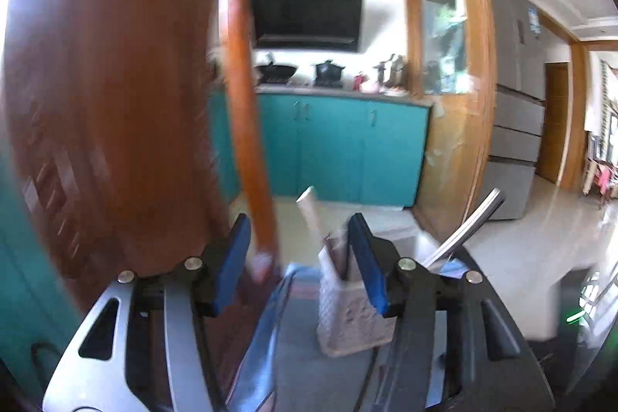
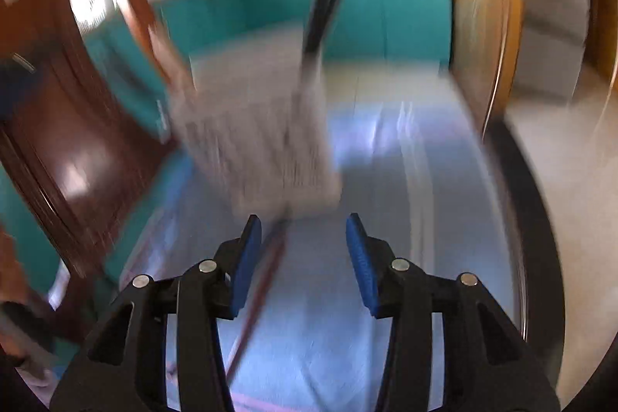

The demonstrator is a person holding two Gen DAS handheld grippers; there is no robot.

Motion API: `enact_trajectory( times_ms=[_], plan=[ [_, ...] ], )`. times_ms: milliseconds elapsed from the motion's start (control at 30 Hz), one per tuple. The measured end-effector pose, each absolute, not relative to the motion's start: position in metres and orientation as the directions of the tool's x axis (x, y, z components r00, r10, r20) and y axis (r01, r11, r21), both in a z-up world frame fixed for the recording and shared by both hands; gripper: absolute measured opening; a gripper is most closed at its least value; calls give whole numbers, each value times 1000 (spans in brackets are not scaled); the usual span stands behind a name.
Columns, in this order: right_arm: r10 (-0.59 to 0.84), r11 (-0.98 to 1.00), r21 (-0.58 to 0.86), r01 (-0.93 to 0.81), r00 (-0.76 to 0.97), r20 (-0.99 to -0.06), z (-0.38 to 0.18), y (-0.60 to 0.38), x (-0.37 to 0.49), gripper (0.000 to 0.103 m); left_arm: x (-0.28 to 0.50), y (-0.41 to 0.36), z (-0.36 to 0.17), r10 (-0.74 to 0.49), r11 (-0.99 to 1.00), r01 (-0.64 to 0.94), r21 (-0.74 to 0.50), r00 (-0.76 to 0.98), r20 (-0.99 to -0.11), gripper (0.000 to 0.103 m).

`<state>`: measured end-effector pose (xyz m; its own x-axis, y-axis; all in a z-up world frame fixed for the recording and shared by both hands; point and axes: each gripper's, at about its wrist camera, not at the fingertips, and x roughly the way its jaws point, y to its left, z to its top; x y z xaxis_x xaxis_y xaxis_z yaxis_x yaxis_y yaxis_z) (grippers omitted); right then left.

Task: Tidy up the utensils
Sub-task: 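Lower both held chopsticks into the white holder and open both tools, then lower both tools to the last black and red-brown chopsticks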

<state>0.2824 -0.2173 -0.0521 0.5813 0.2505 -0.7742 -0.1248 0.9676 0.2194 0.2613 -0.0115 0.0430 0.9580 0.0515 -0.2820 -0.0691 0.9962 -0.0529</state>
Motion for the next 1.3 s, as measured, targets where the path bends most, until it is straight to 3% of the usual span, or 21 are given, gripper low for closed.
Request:
enact_trajectory(
  times_ms=[100, 233, 500, 600, 633, 800, 1000, 1200, 1300],
  plan=[
    [255, 966, 199, -166, 474, -843, -85, -190, 288, 45, 257, 0, 24, 81, 991, -112, -67, 930, -358, 55],
    [222, 968, 138, -212, 450, -865, -99, -162, 285, 45, 251, -3, 4, 137, 988, -154, -5, 894, -426, 55],
    [112, 977, 17, -215, 437, -893, -119, -134, 291, 44, 253, -15, -3, 146, 989, -129, 69, 886, -441, 63],
    [105, 979, 18, -201, 430, -896, -118, -141, 291, 26, 260, -11, -4, 142, 990, -128, 61, 873, -466, 63],
    [109, 981, 28, -193, 423, -899, -118, -146, 293, 15, 261, -10, -4, 142, 990, -131, 57, 869, -473, 63],
    [97, 992, 55, -114, 399, -912, -117, -182, 300, 7, 270, -7, -14, 119, 992, -121, 32, 830, -545, 64],
    [77, 997, 74, -22, 398, -914, -116, -216, 302, 7, 288, -21, -48, -13, 998, -30, -49, 712, -702, 64],
    [119, 990, 140, 13, 457, -882, -101, -233, 290, 8, 300, -48, -85, -31, 999, 36, -11, 612, -790, 69],
    [121, 985, 166, 49, 487, -865, -88, -245, 293, 19, 302, -60, -101, -43, 997, 74, 0, 569, -821, 70]
  ],
)
